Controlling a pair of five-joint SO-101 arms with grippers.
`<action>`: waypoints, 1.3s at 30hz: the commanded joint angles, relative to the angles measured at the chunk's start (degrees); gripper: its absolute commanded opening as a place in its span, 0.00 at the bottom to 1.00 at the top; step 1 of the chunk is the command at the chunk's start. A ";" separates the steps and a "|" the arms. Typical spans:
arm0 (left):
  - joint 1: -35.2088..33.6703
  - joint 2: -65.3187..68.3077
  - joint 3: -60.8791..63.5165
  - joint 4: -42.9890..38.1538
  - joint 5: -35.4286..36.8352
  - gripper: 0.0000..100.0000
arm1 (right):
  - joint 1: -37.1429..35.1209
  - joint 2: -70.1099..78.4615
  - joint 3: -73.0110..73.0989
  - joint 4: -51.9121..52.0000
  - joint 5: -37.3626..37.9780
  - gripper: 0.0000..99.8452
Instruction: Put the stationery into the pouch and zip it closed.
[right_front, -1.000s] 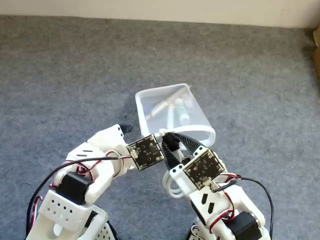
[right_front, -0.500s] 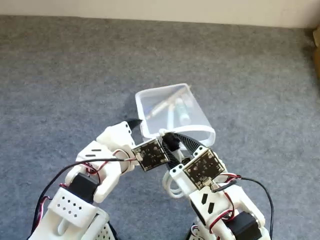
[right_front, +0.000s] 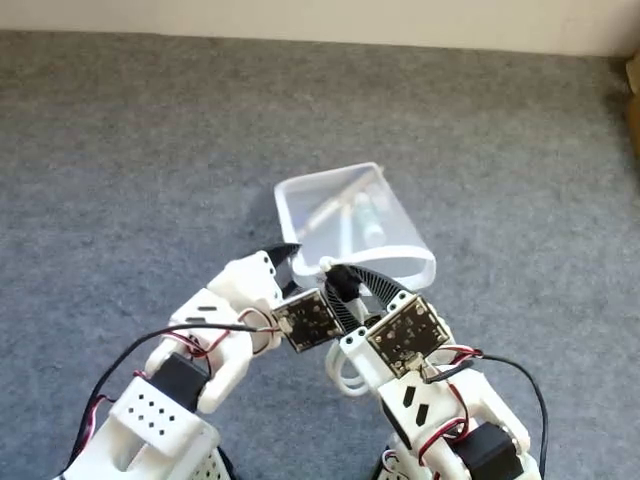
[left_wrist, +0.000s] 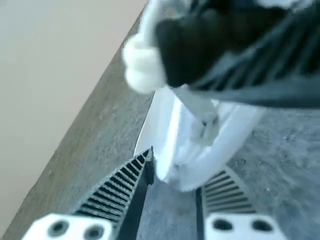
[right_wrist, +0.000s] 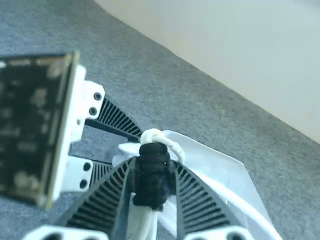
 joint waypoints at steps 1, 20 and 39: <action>2.68 -1.01 1.80 -5.10 0.62 0.12 | 0.66 -0.57 -1.63 -1.27 0.70 0.00; 0.04 -1.01 -4.88 -1.58 8.00 0.01 | 7.60 -0.57 -5.14 -2.33 -6.51 0.00; -0.13 -6.73 -21.14 26.20 17.49 0.01 | 19.47 -0.57 -6.02 -6.37 -14.51 0.00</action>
